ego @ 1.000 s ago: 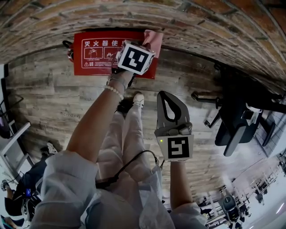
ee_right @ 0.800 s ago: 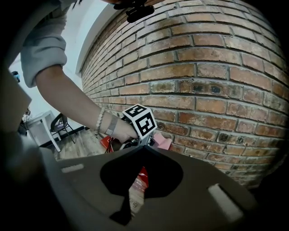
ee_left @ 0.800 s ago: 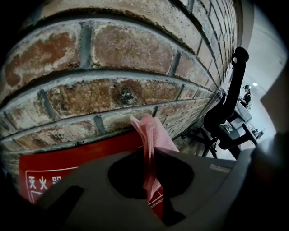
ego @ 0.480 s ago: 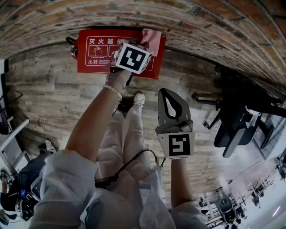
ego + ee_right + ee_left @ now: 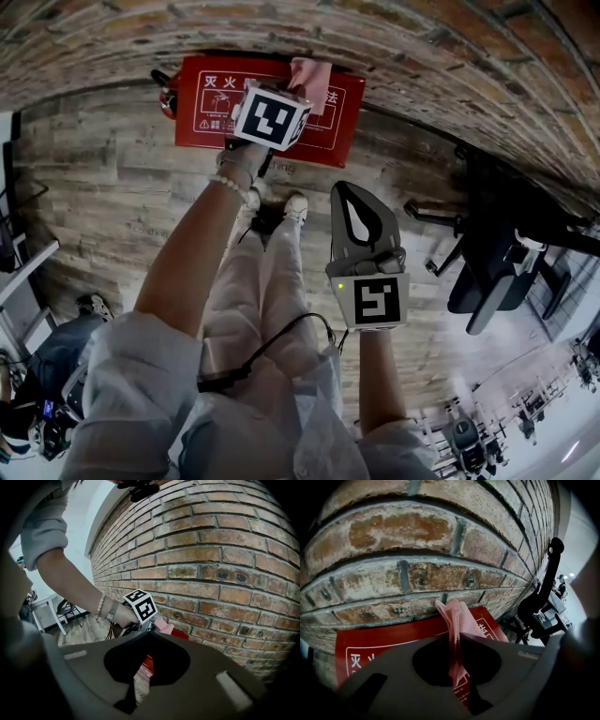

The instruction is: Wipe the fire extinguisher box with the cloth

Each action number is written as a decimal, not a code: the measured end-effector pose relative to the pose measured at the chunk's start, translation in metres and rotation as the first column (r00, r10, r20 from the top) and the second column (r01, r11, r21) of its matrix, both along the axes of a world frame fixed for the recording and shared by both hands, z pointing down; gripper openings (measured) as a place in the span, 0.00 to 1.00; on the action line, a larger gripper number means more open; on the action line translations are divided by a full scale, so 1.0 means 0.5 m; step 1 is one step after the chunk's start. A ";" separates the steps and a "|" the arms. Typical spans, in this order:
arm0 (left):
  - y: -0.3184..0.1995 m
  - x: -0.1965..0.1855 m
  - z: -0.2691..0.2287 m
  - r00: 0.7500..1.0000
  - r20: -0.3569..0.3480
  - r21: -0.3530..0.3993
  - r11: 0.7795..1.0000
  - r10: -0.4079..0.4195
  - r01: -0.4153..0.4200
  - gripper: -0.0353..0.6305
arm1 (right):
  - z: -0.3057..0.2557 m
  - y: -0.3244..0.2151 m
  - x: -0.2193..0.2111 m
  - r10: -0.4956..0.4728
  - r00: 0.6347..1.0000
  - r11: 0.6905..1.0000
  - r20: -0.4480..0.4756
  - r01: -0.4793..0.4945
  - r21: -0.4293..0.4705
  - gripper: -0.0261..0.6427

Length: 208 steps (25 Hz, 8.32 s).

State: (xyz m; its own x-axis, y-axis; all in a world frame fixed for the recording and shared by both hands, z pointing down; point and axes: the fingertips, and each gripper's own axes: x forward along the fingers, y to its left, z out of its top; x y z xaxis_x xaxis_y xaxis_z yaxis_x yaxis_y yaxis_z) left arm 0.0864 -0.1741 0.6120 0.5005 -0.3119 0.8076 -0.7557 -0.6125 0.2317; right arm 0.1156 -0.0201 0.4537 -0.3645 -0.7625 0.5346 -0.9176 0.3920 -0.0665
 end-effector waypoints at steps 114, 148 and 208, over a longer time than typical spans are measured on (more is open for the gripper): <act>0.257 0.104 0.001 0.984 -0.178 -0.246 0.968 -0.005 -0.040 0.07 | 0.006 0.075 0.013 0.046 0.999 0.998 0.007 -0.046 -0.054 0.05; 0.249 0.038 0.027 0.987 -0.146 -0.278 0.960 -0.073 0.030 0.07 | 0.007 0.056 -0.033 -0.017 1.000 0.998 0.014 0.018 -0.061 0.05; 0.149 -0.479 0.029 0.935 -0.018 -0.183 0.921 -0.354 0.345 0.07 | -0.003 0.006 -0.288 -0.187 0.982 0.980 -0.001 0.187 -0.061 0.05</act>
